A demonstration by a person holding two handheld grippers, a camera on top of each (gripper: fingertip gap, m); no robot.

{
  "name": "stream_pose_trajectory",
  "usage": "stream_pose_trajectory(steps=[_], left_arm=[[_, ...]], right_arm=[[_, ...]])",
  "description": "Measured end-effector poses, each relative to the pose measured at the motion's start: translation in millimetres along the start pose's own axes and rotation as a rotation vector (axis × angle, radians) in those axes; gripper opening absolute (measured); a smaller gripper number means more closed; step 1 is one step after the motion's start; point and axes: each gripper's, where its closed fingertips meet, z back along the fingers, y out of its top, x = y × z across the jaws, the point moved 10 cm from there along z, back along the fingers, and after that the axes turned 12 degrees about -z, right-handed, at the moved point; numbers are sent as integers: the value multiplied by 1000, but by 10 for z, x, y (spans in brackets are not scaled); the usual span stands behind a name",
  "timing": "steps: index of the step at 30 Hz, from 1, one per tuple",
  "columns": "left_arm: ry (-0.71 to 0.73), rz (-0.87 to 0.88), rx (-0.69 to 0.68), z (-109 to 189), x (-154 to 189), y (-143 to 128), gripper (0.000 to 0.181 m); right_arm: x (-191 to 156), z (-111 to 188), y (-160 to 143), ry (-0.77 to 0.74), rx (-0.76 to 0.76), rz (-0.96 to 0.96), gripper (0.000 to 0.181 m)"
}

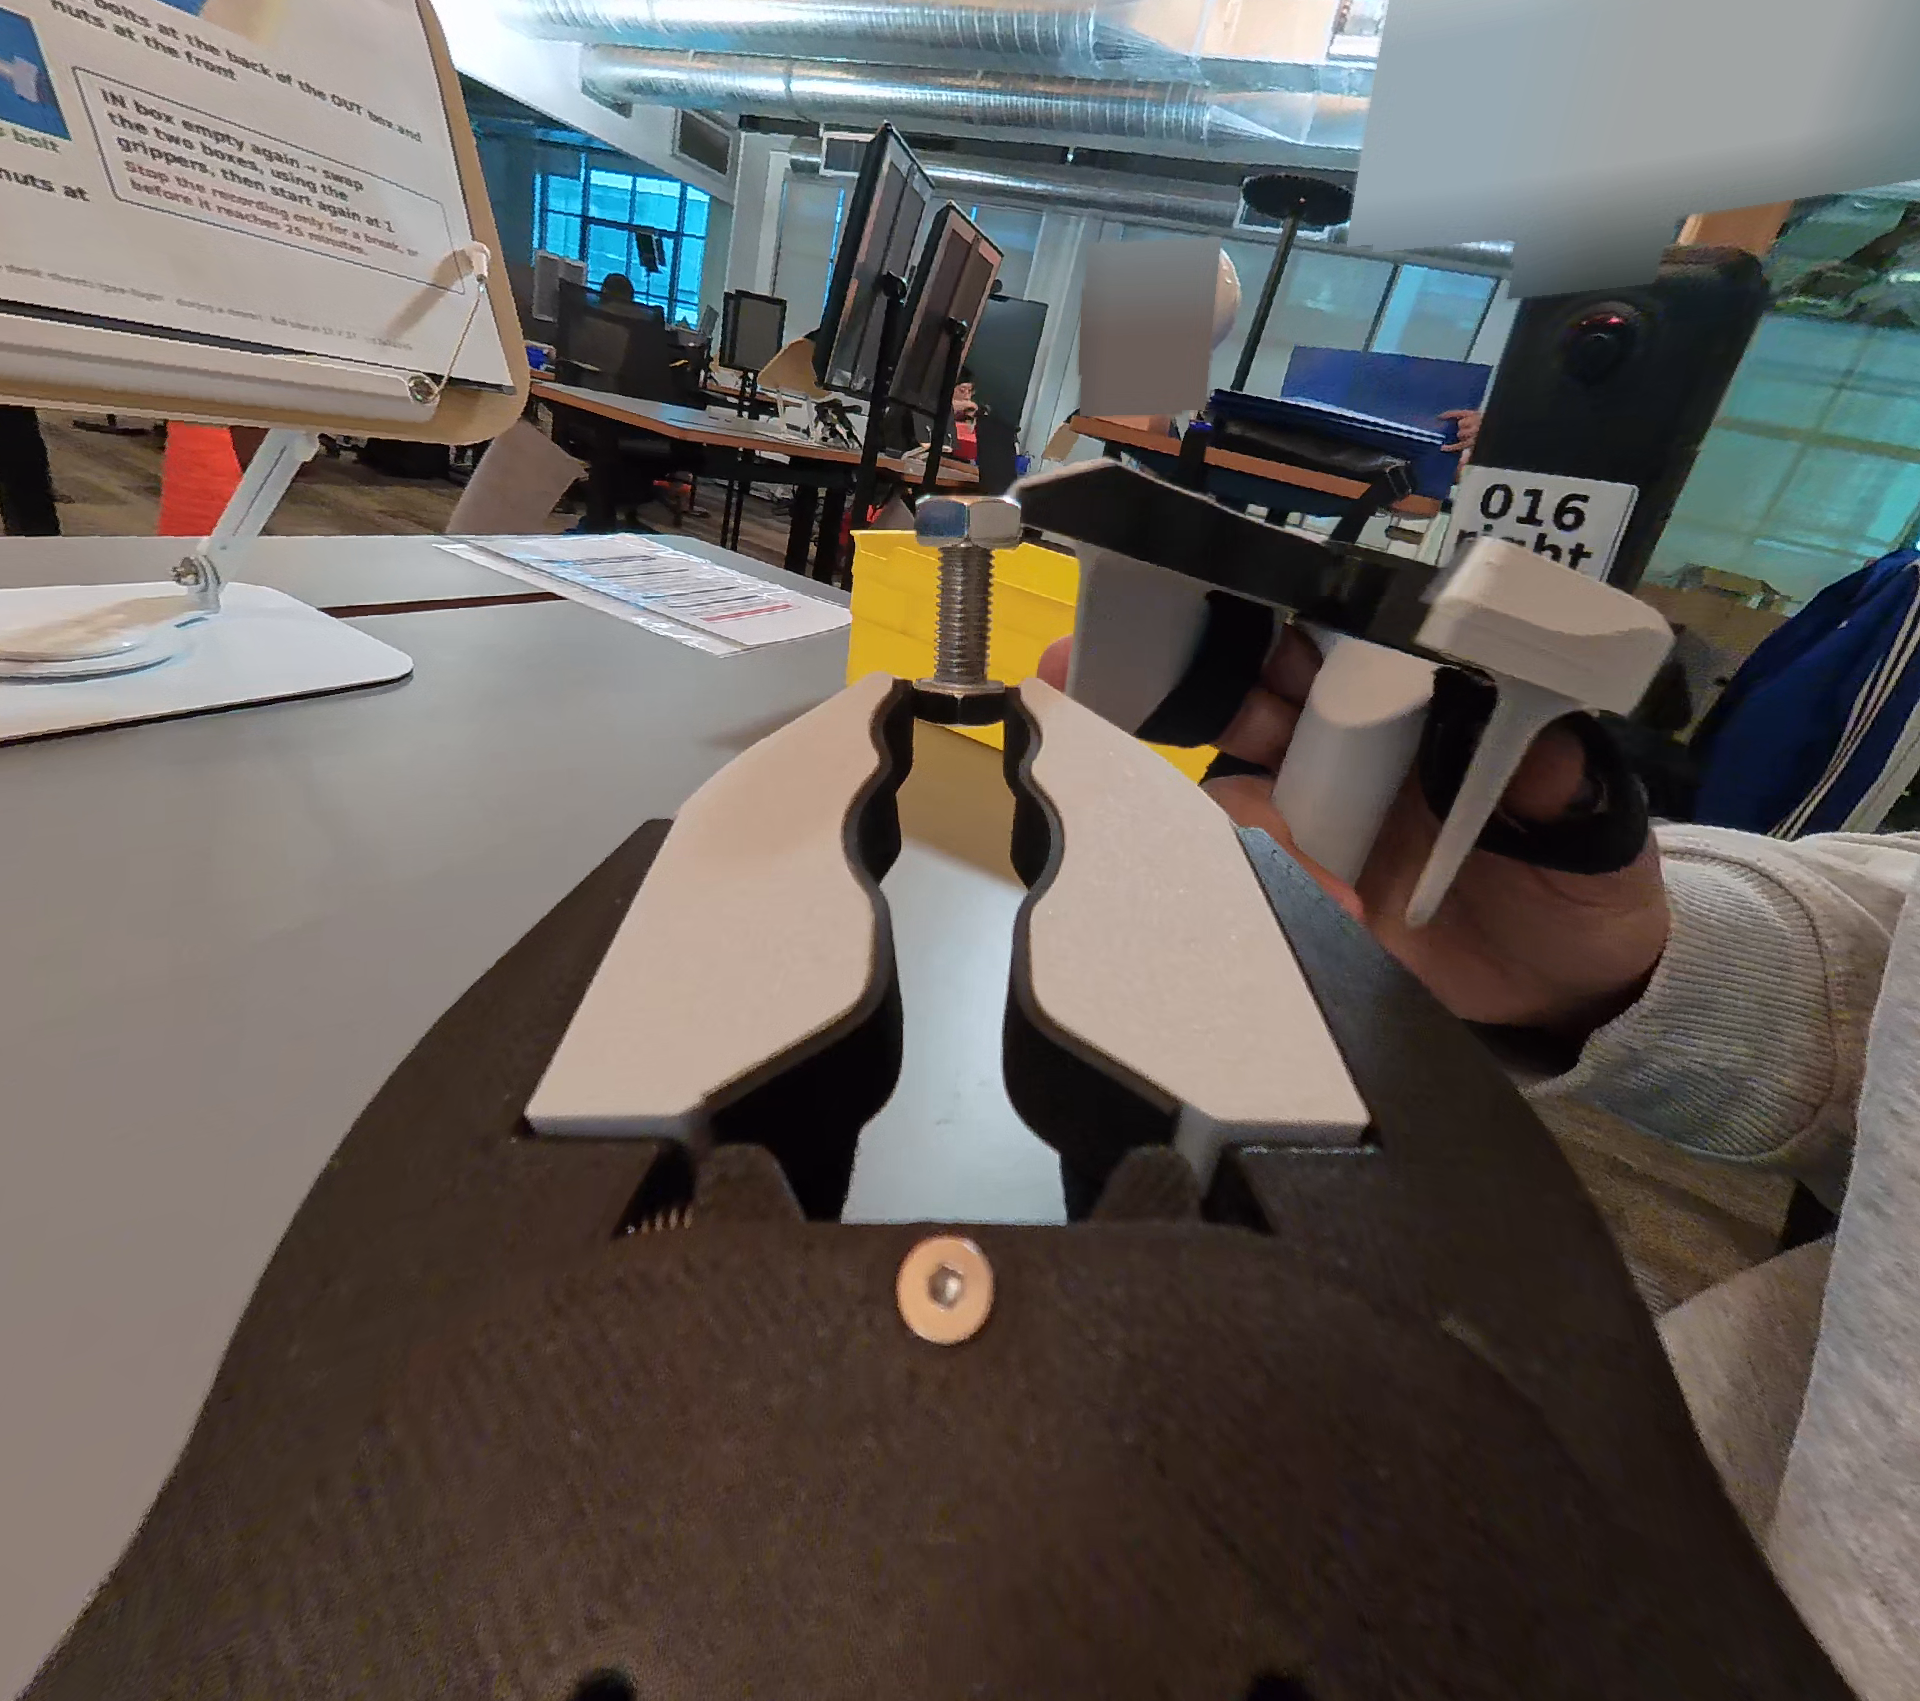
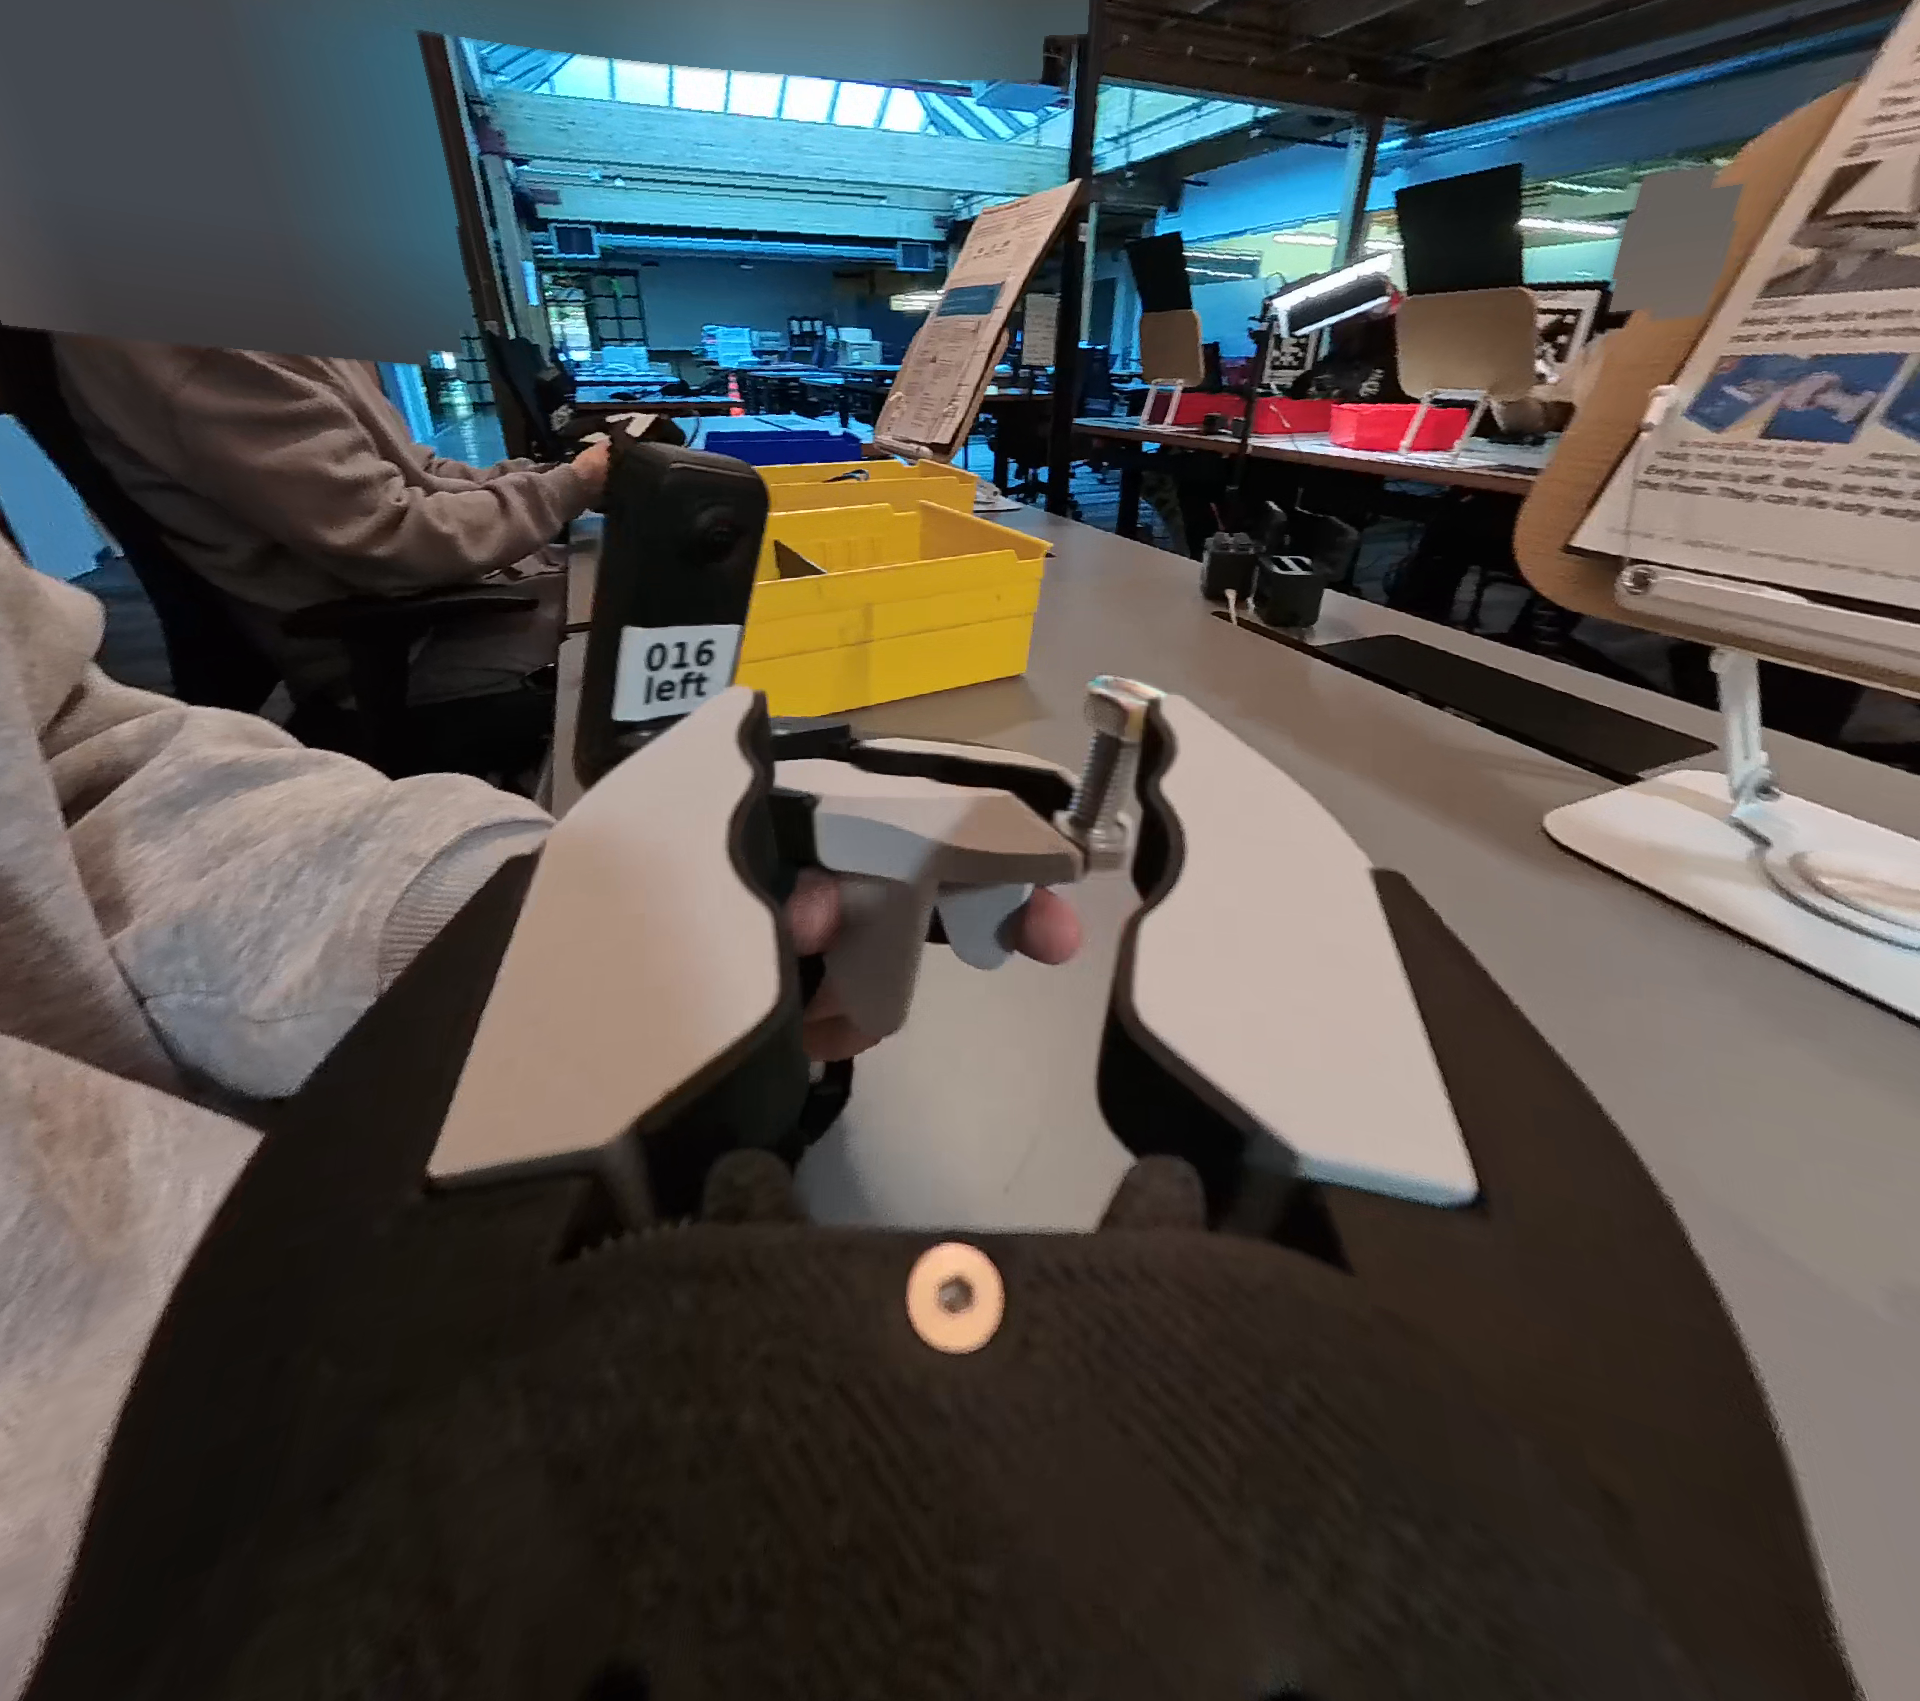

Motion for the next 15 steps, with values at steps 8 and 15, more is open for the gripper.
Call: stream_pose_trajectory(steps=[8,15], left_arm=[[1,0,1,2,-5,-1,17],[-6,5,7,5,-2,1,17]], right_arm=[[-18,-26,-32,49,-21,-34,73],[1,4,3,10,-2,-15,64]])
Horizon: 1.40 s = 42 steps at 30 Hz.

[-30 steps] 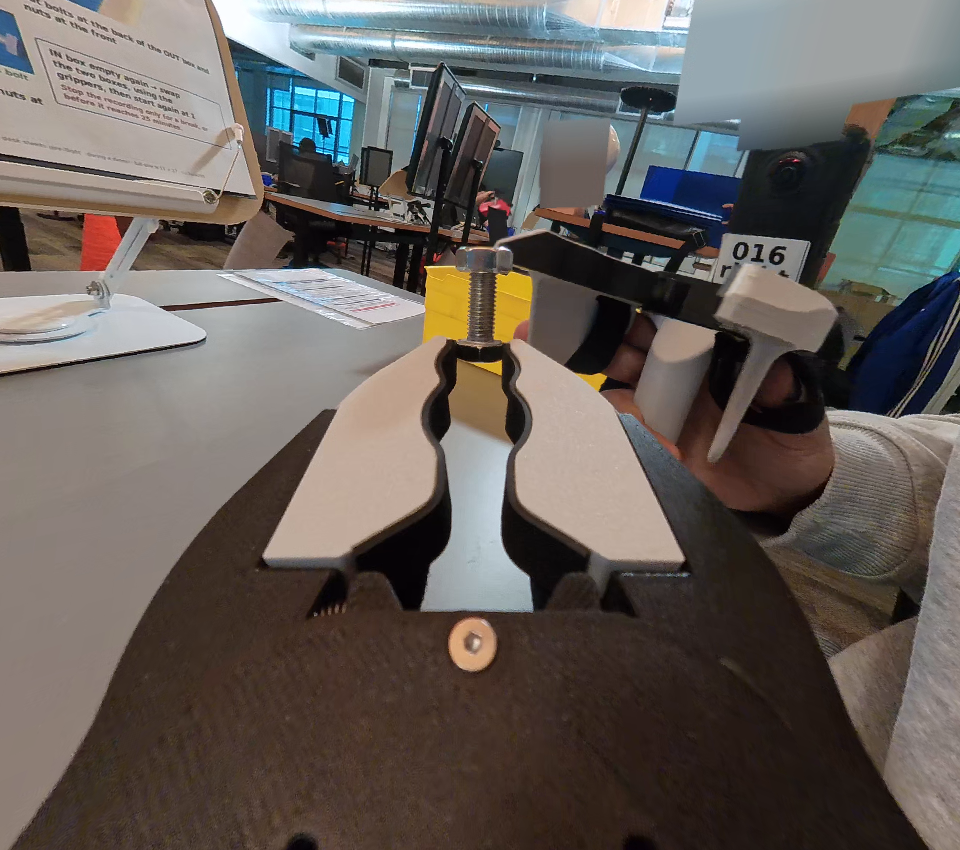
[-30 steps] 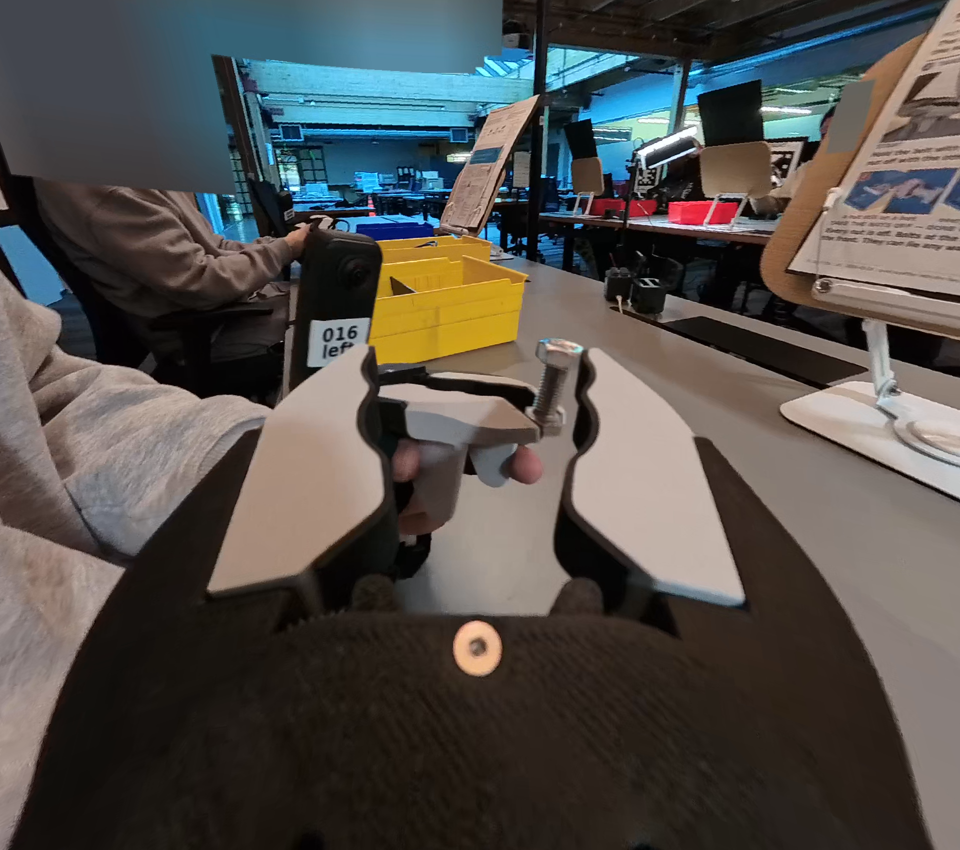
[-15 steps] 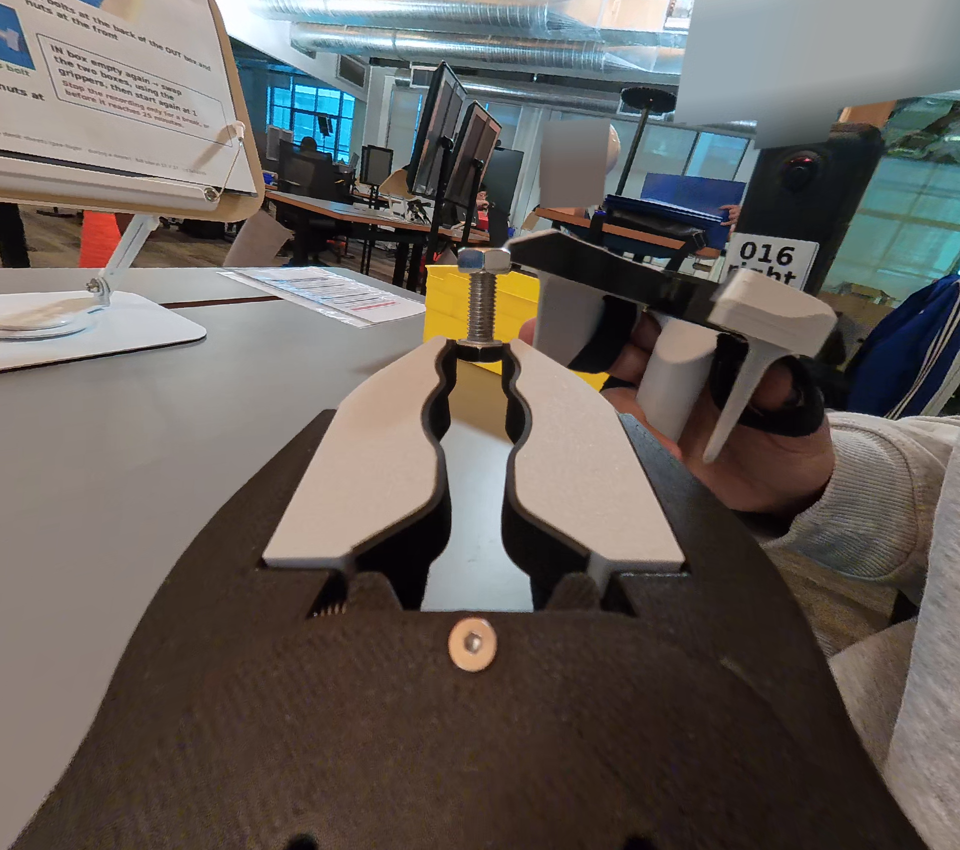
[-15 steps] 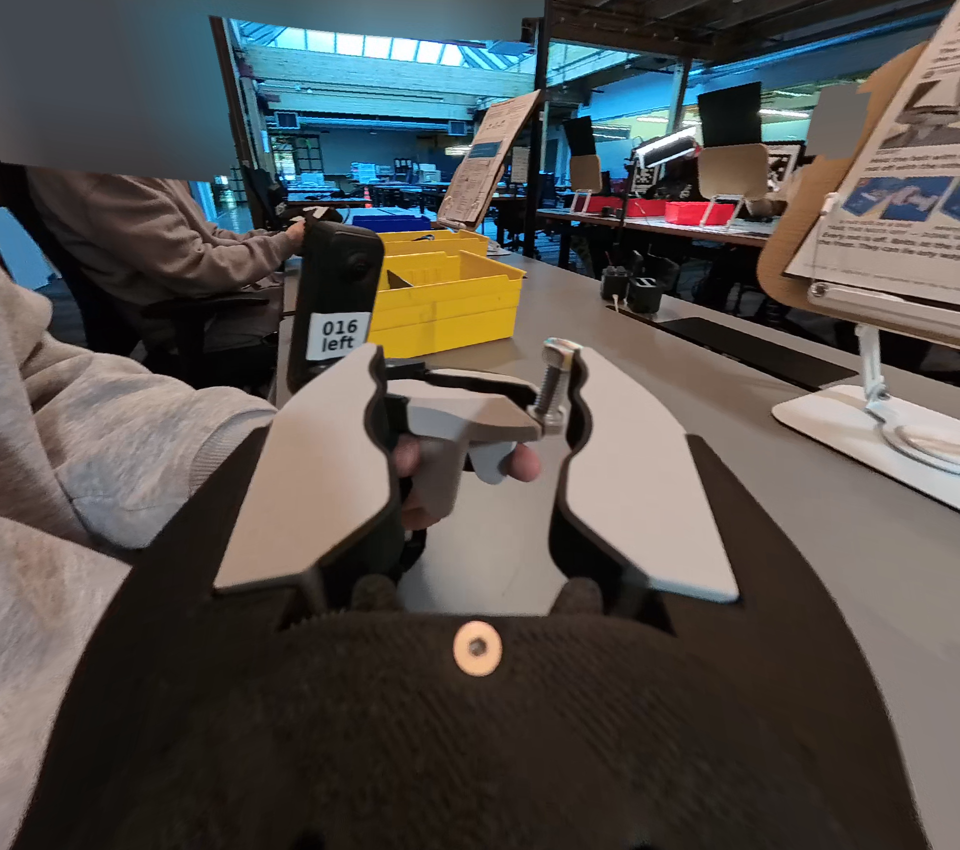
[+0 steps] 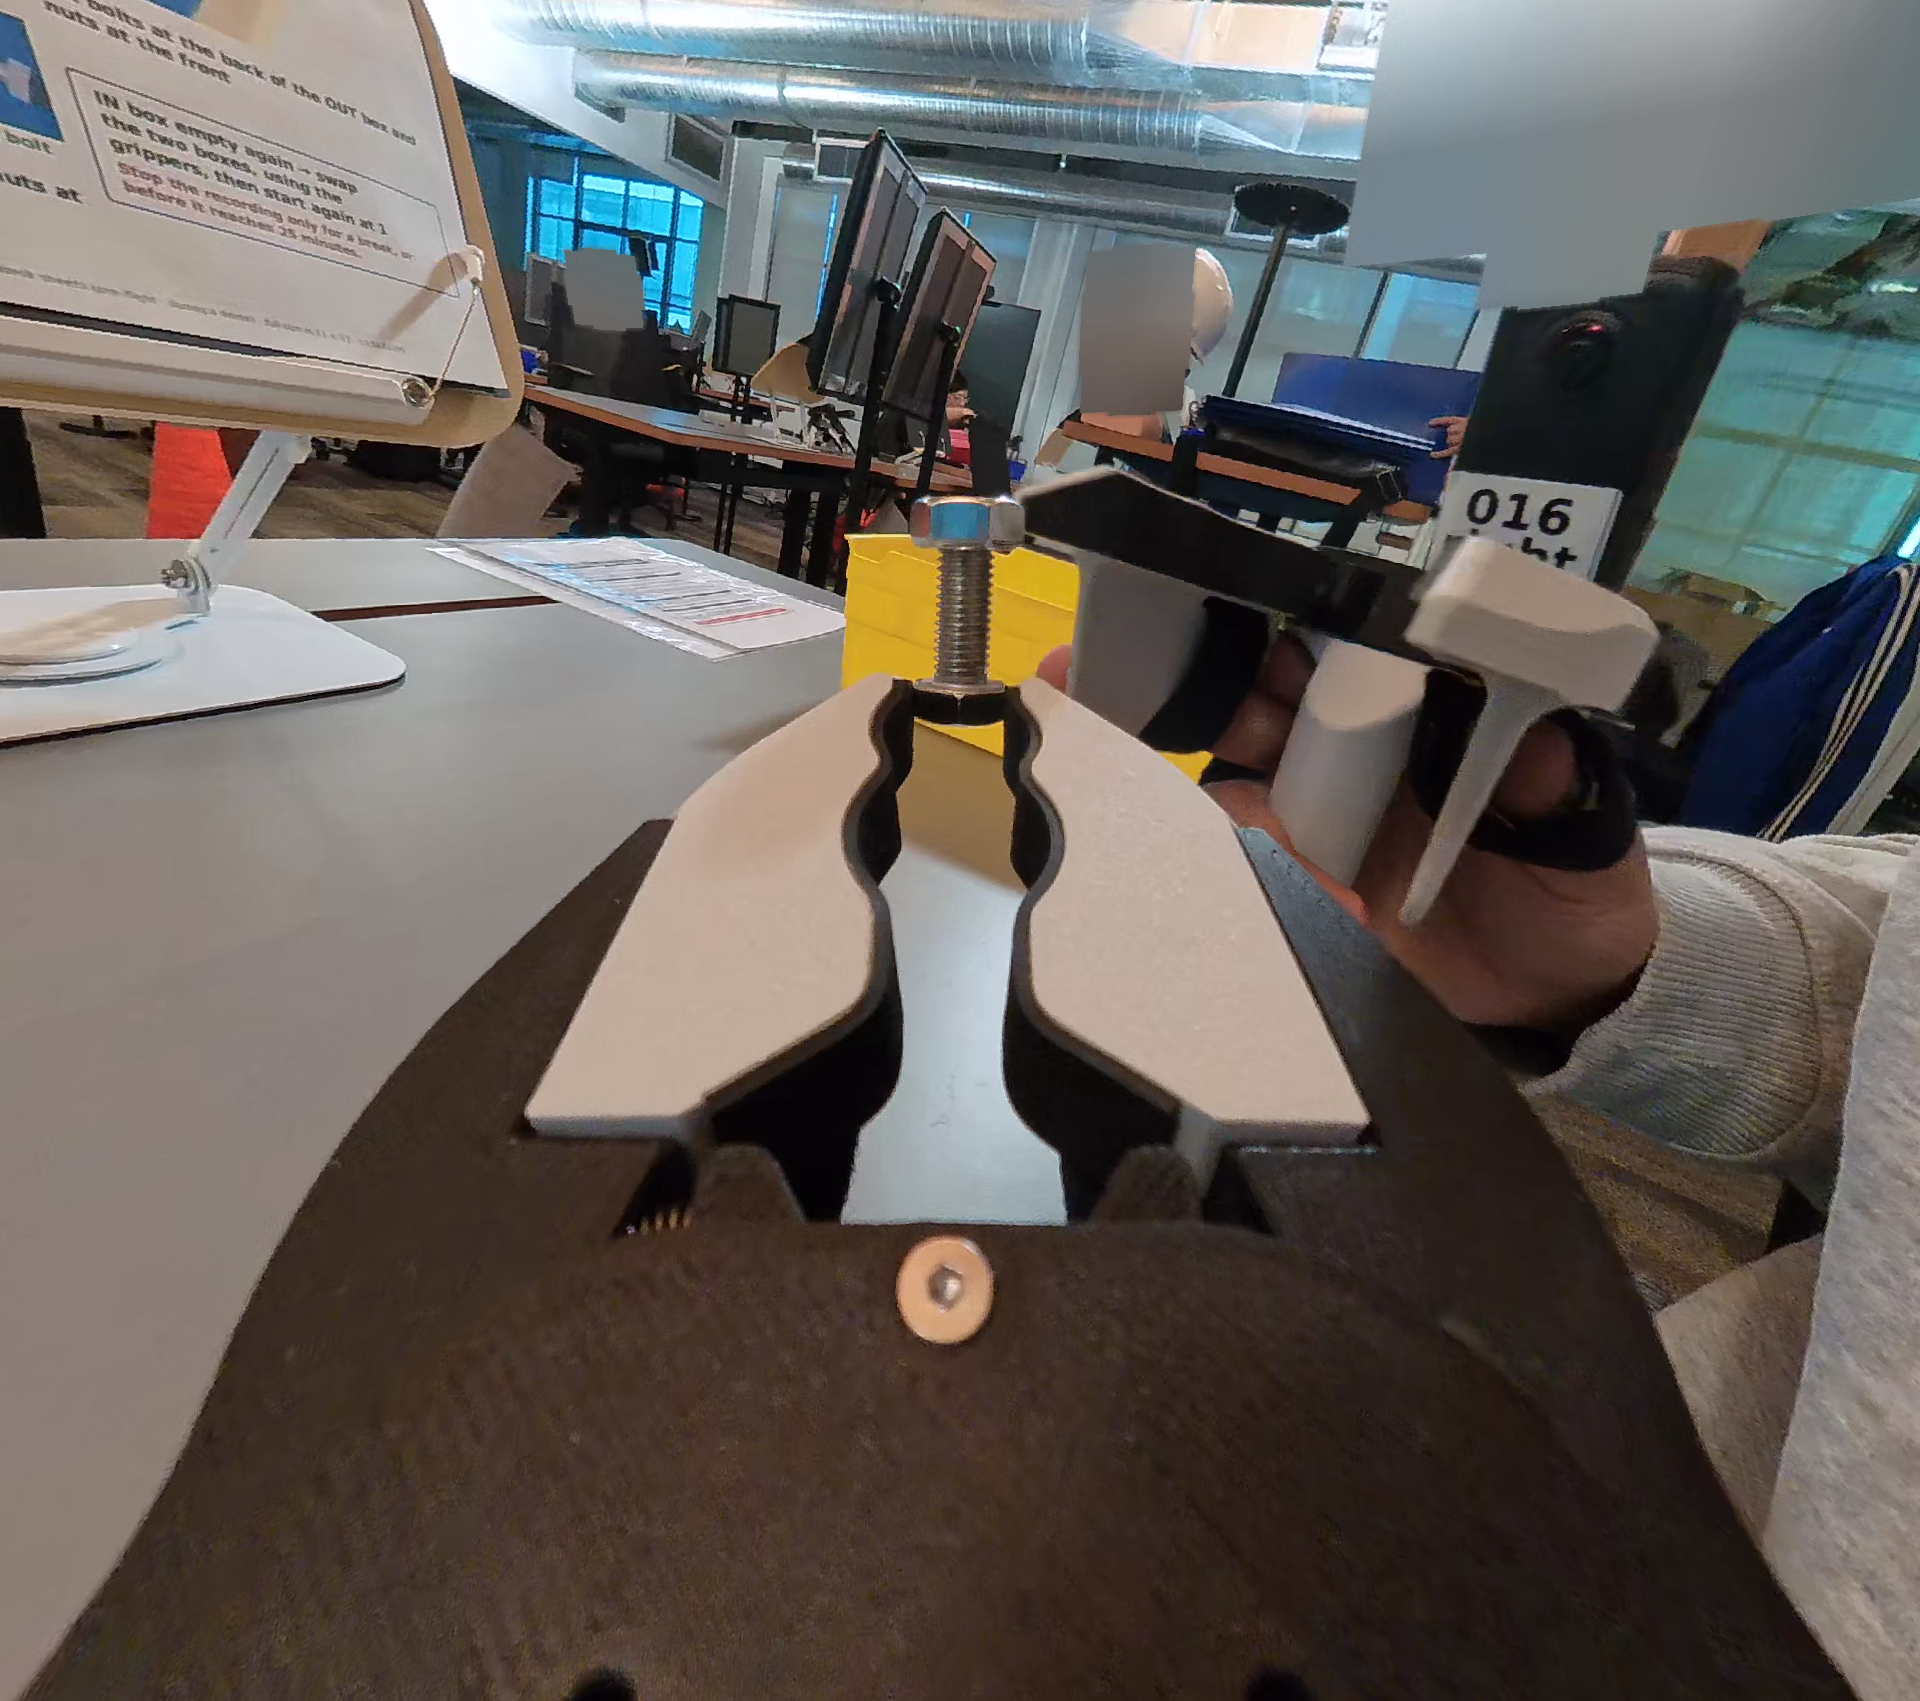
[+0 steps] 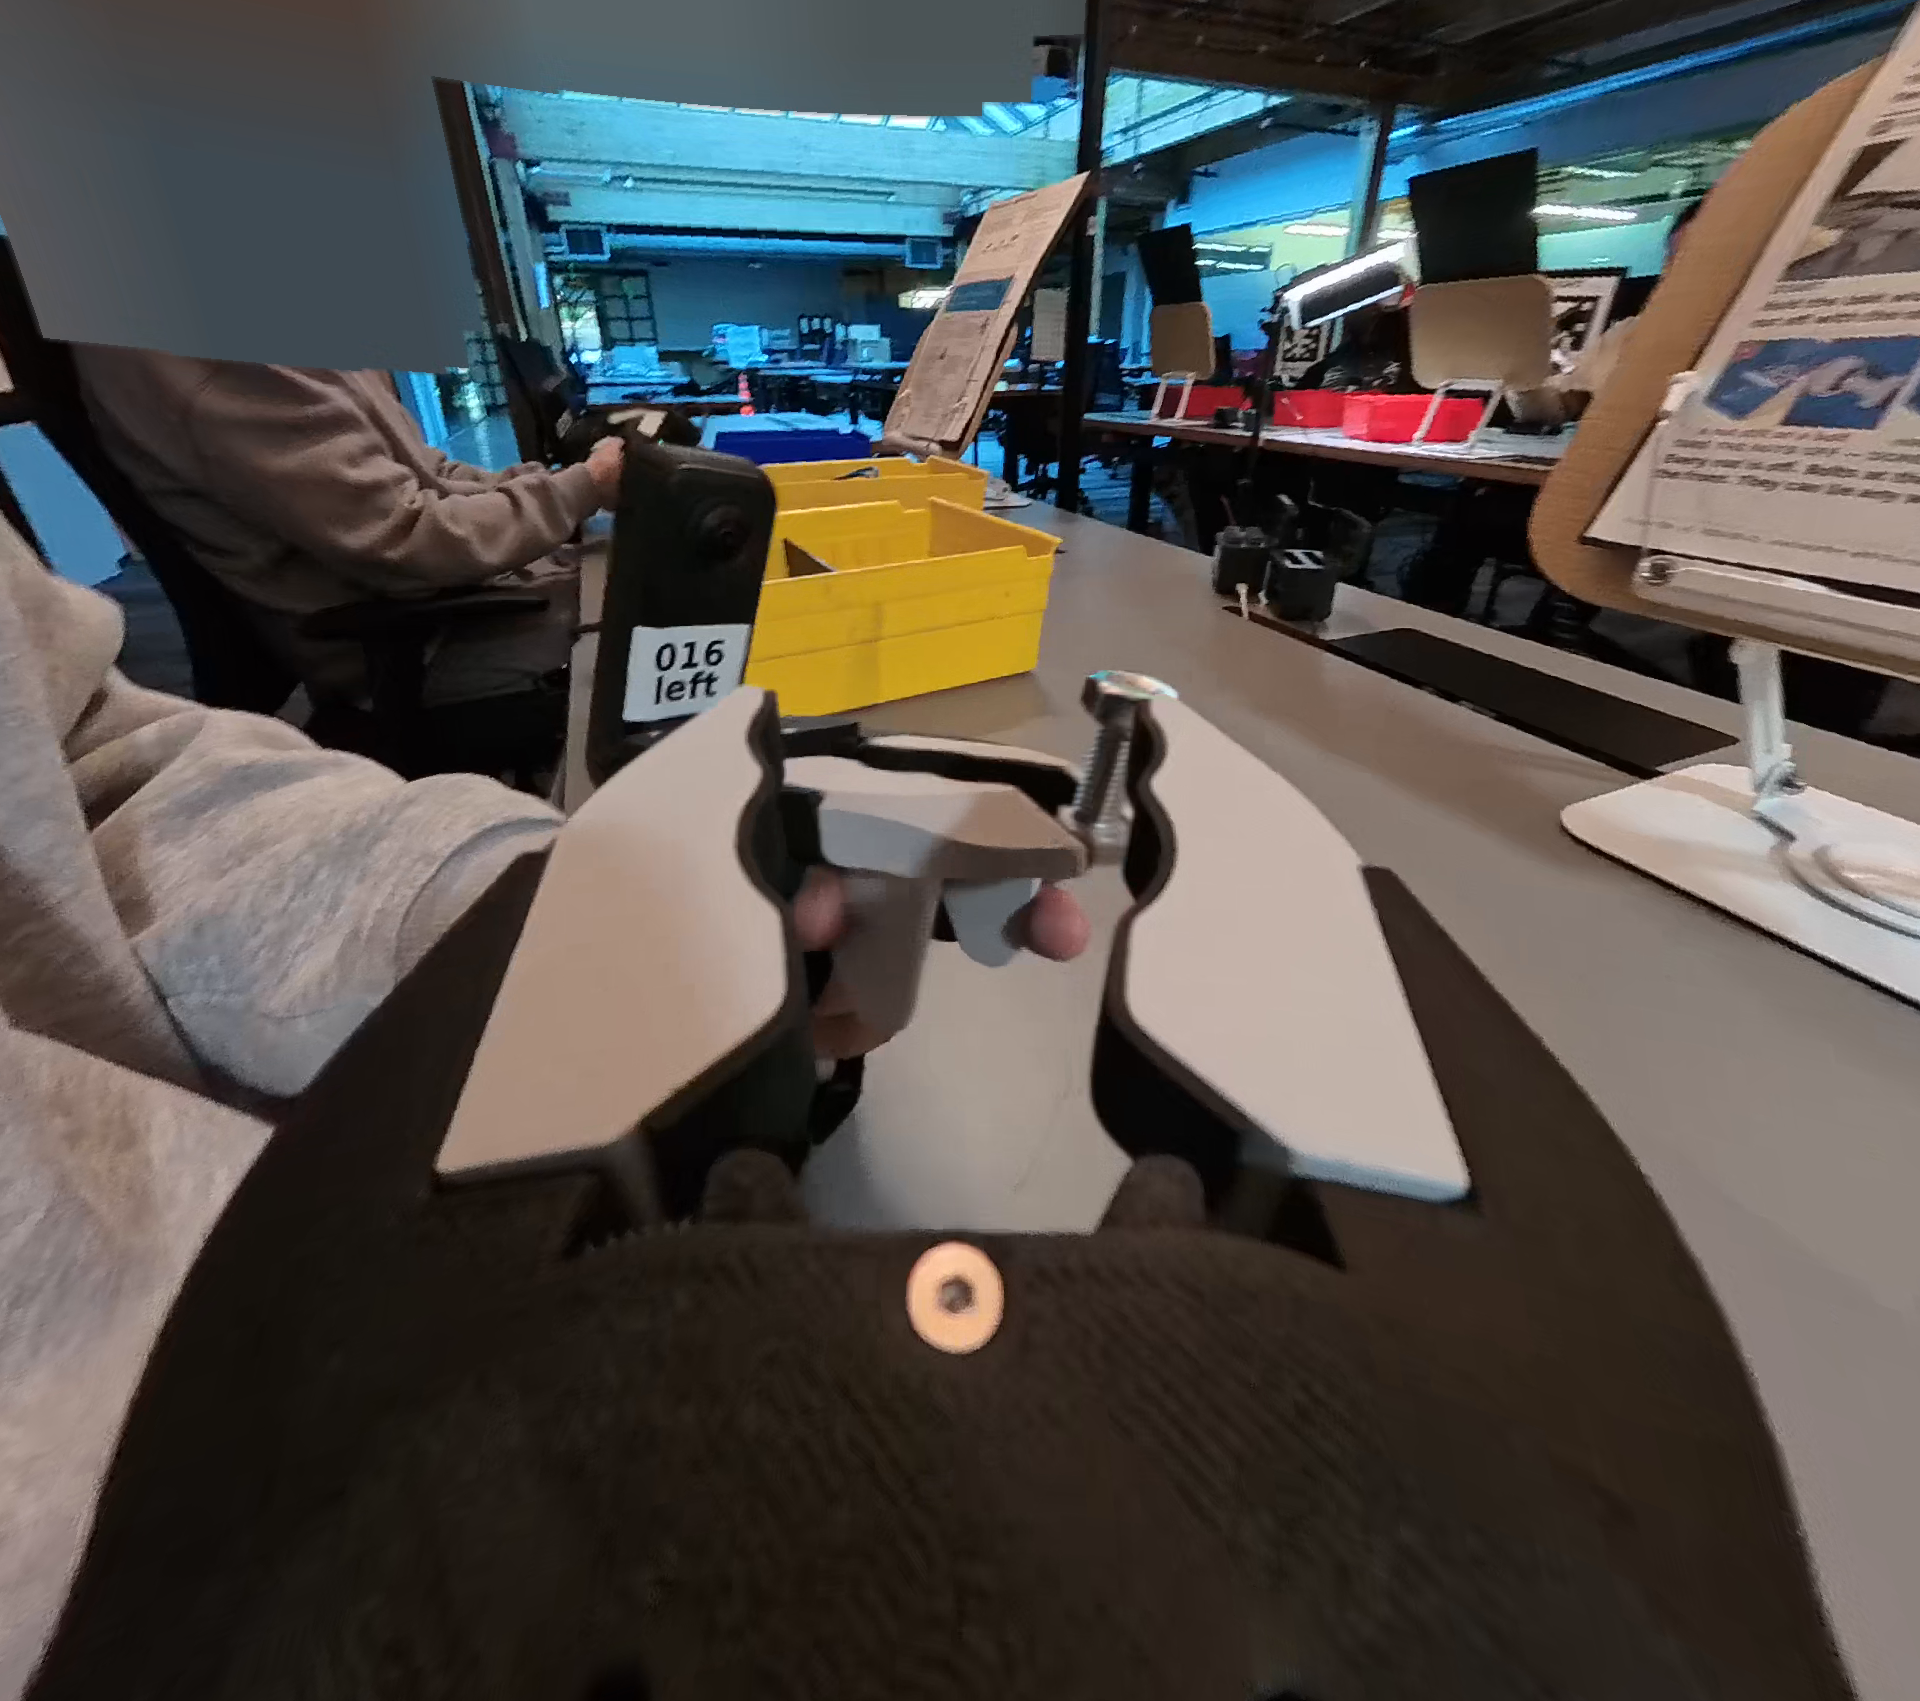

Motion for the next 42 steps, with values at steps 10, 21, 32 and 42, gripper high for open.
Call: stream_pose_trajectory(steps=[10,21,32,42], left_arm=[[0,15,1,1,-11,-5,17],[-22,11,2,-6,9,-7,17],[-10,25,6,5,-19,-8,17],[-23,25,6,-2,-2,-8,17]], right_arm=[[-37,-21,-28,70,-27,-15,61],[58,-16,-38,-10,-11,-46,78],[0,-33,-46,35,-24,-27,72],[56,17,-4,-13,9,-19,71]])
